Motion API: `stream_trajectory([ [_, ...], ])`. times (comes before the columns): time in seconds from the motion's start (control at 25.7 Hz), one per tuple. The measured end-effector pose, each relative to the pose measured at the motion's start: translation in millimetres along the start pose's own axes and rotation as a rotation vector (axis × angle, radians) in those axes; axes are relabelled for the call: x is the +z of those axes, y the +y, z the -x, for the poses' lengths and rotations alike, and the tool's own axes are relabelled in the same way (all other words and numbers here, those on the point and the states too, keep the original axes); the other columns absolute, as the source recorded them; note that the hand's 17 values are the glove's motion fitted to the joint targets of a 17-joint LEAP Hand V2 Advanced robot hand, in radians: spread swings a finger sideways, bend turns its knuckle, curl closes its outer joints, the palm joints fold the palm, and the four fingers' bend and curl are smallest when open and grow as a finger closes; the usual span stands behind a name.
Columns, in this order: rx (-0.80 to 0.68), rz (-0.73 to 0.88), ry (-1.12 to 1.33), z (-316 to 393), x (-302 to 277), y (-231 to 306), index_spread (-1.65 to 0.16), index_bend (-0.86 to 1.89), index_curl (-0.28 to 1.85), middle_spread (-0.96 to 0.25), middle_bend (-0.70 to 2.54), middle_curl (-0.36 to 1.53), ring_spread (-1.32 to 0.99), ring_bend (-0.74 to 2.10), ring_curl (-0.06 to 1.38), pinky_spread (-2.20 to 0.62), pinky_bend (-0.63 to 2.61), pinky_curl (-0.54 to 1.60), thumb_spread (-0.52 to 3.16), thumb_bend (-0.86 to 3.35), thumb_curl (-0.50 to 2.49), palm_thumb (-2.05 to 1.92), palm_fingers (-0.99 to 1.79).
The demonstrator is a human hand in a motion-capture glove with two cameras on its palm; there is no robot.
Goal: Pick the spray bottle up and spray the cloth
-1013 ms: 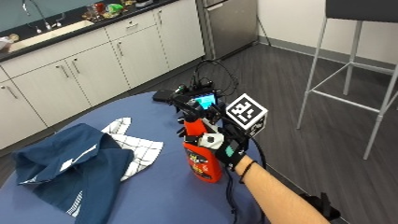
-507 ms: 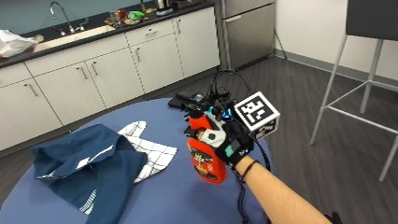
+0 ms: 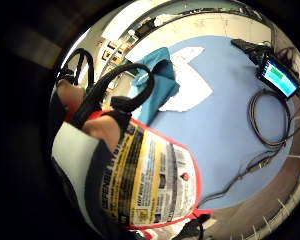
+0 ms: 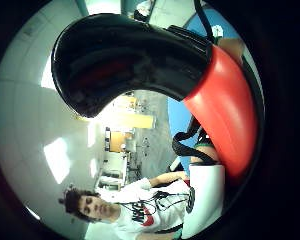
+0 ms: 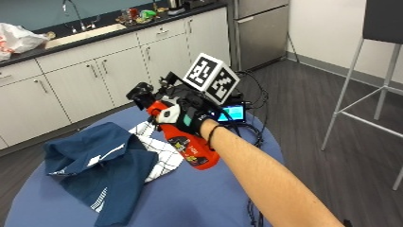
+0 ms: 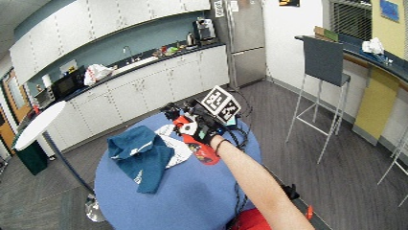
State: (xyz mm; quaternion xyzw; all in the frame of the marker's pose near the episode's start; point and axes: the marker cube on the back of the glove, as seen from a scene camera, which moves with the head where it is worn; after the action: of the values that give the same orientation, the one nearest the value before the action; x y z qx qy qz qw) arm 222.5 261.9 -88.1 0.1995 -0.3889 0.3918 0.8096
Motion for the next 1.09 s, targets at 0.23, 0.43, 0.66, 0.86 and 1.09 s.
stream_trajectory([
  [0.23, 0.067, 0.12, 0.103, 2.9, 35.1, -13.9, -0.31, 0.06, 0.19, -0.1, 0.45, 0.47, -0.09, 0.52, 0.42, 0.16, 0.42, 0.34, 0.76, -0.02, 0.56, 0.99, 1.11],
  [0.43, 0.07, 0.126, 0.078, 0.6, 45.5, -17.9, -0.3, 0.06, 0.18, -0.1, 0.46, 0.47, -0.09, 0.53, 0.43, 0.16, 0.43, 0.34, 0.76, -0.02, 0.58, 0.99, 1.1],
  [0.66, 0.012, 0.067, 0.06, 44.4, 22.6, -23.7, -0.3, 0.06, 0.18, -0.1, 0.47, 0.48, -0.09, 0.54, 0.42, 0.16, 0.44, 0.34, 0.77, -0.02, 0.59, 0.98, 1.09],
  [0.86, 0.047, 0.099, 0.076, 32.1, 41.1, -23.7, -0.3, 0.06, 0.17, -0.09, 0.48, 0.48, -0.09, 0.55, 0.42, 0.15, 0.44, 0.34, 0.78, -0.02, 0.6, 0.98, 1.09],
  [1.09, 0.043, 0.11, 0.073, 35.8, 52.4, -26.6, -0.29, 0.05, 0.16, -0.09, 0.49, 0.48, -0.09, 0.57, 0.42, 0.14, 0.45, 0.34, 0.8, -0.03, 0.61, 0.96, 1.1],
])
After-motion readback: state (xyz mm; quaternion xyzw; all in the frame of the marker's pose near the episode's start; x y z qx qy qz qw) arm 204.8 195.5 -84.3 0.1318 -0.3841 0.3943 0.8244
